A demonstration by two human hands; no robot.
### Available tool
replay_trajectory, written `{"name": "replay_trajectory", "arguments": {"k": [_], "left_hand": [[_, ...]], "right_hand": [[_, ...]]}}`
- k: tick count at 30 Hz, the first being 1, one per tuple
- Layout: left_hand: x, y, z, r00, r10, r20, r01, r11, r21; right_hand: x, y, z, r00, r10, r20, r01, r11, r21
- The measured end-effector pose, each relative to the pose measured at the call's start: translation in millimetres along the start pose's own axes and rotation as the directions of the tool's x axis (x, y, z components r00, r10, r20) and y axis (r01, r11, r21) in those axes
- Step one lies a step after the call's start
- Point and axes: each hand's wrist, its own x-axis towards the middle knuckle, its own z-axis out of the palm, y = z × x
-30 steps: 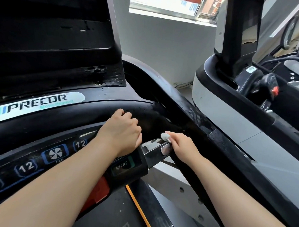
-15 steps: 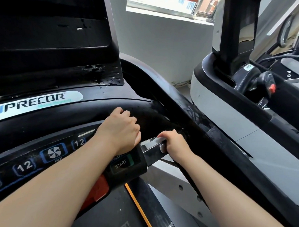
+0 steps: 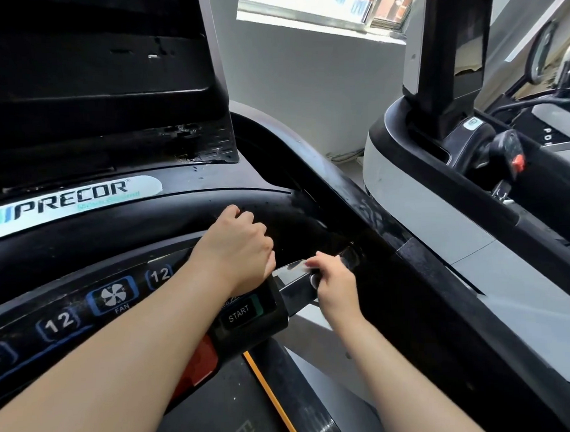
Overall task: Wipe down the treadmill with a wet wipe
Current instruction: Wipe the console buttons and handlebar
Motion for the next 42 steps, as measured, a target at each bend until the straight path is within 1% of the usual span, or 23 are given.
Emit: {"name": "replay_trajectory", "arguments": {"k": [3,6,8,10,11,12,13,15,16,18,21,23,24,25,27,29,30,33,34,35,37,39,42], "left_hand": [[1,-1,-8,0.999,-0.02,-0.031,0.02,0.999,0.028],[-1,0,-3,0.998,-0.023,0.05,0.022,1.0,0.002],[0,1,-7,0.995,-0.033,0.09,0.033,0.999,-0.001],[-1,0,-7,0.997,-0.03,0.07,0.03,1.0,-0.003],[-1,0,-7,0.998,-0.03,0.063,0.03,1.0,-0.008],[0,0,-7,0.998,-0.032,0.063,0.032,0.999,-0.008],[-1,0,-7,0.997,-0.034,0.062,0.034,0.999,-0.005],[-1,0,-8,0.997,-0.032,0.069,0.032,0.999,0.003],[-1,0,-9,0.996,-0.033,0.081,0.032,0.999,0.008],[0,1,-9,0.994,-0.033,0.1,0.032,0.999,0.01],[0,2,-9,0.993,-0.031,0.111,0.03,1.0,0.009],[0,2,-10,0.993,-0.025,0.112,0.023,1.0,0.016],[0,1,-10,0.993,-0.025,0.112,0.022,1.0,0.022],[0,1,-10,0.993,-0.027,0.112,0.024,0.999,0.028],[0,2,-10,0.994,-0.027,0.104,0.024,0.999,0.031],[0,2,-9,0.995,-0.025,0.092,0.022,0.999,0.026],[0,2,-8,0.997,-0.025,0.077,0.023,0.999,0.023],[-1,1,-8,0.999,-0.026,0.045,0.026,1.0,0.013],[-1,1,-7,0.999,-0.022,0.04,0.022,1.0,0.014],[-1,1,-7,0.999,-0.02,0.038,0.019,1.0,0.013],[-1,1,-5,0.999,-0.025,0.029,0.025,1.0,-0.002],[0,0,-2,0.999,-0.026,-0.029,0.026,1.0,-0.007],[1,-1,-4,0.998,-0.045,-0.05,0.047,0.999,0.029]], "right_hand": [[-35,-15,21,0.989,-0.093,-0.111,0.11,0.981,0.16],[-68,-21,33,0.982,-0.165,-0.095,0.18,0.968,0.175],[-76,-13,30,0.953,-0.291,-0.085,0.3,0.944,0.135],[-71,6,20,0.885,-0.463,-0.043,0.463,0.886,-0.012],[-65,17,15,0.88,-0.474,-0.034,0.47,0.879,-0.081],[-57,28,11,0.92,-0.388,-0.057,0.381,0.919,-0.102],[-51,33,8,0.968,-0.225,-0.115,0.22,0.974,-0.052],[-50,27,15,0.969,0.048,-0.243,-0.029,0.996,0.081],[-56,17,21,0.967,0.085,-0.24,-0.051,0.988,0.145],[-81,-1,37,0.982,-0.05,-0.181,0.08,0.984,0.162],[-97,1,42,0.949,-0.3,-0.098,0.303,0.953,0.012],[-78,11,30,0.939,-0.333,-0.084,0.33,0.943,-0.051],[-64,15,22,0.962,-0.241,-0.13,0.239,0.971,-0.028],[-48,12,15,0.981,-0.081,-0.176,0.089,0.995,0.039],[-28,6,9,0.964,0.176,-0.2,-0.147,0.977,0.154],[-33,-7,15,0.973,0.136,-0.187,-0.091,0.968,0.234],[-45,-11,22,0.979,0.109,-0.173,-0.07,0.973,0.219],[-70,-5,28,0.985,-0.119,-0.121,0.126,0.991,0.053],[-64,1,24,0.984,-0.13,-0.118,0.137,0.989,0.054],[-53,5,18,0.989,-0.074,-0.13,0.087,0.992,0.095],[-25,12,4,0.976,0.163,-0.142,-0.13,0.967,0.217],[-4,26,-5,0.925,0.374,-0.068,-0.338,0.89,0.306],[-1,33,-7,0.914,0.404,-0.025,-0.378,0.873,0.308]]}}
